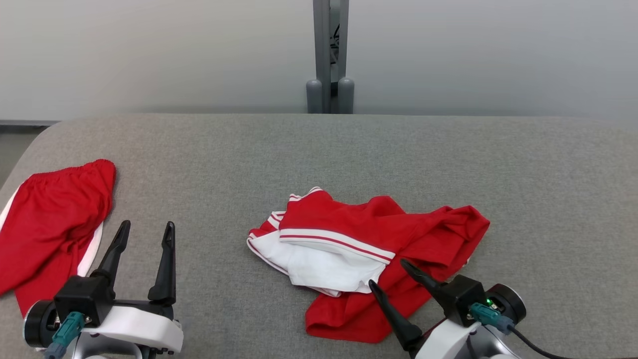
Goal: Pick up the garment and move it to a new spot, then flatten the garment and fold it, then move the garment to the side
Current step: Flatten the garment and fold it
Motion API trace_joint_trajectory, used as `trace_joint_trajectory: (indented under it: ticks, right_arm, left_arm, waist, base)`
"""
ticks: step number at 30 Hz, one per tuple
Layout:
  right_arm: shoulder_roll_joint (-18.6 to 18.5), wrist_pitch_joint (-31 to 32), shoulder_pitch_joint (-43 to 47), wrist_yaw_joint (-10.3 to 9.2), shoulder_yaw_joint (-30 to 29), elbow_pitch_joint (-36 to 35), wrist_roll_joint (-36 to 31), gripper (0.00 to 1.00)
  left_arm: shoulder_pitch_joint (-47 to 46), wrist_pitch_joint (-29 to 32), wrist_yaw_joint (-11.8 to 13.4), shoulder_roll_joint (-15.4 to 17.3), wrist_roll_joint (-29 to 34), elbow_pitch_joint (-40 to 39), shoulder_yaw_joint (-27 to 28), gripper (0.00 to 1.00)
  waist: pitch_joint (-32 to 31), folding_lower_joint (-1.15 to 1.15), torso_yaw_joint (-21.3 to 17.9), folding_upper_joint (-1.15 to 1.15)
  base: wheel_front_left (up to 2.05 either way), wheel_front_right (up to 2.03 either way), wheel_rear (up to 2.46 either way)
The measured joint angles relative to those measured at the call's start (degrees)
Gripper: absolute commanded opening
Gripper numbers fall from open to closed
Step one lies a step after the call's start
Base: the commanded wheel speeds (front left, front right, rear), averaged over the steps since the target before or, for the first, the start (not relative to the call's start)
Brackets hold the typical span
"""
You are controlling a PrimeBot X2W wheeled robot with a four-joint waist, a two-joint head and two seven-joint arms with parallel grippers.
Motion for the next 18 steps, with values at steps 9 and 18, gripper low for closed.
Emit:
trace_joint_trajectory:
  ticks: [9,18]
  right_arm:
    - [-1.88,-0.78,-6.19,0.0,7.08,8.67,0.88,1.0]
    - [-1.75,-1.96,-11.06,0.0,8.06,13.96,1.05,0.0]
  left_arm:
    - [-2.73,-1.01,-1.05,-1.32,-0.01,1.94,-1.09,1.0]
    - [-4.76,-2.29,-1.81,-2.13,-0.02,3.74,-1.24,1.0]
  waist:
    - [4.49,0.0,2.94,0.0]
    - [6.41,0.0,3.55,0.0]
  base:
    - [0.0,0.0,0.0]
    - [0.0,0.0,0.0]
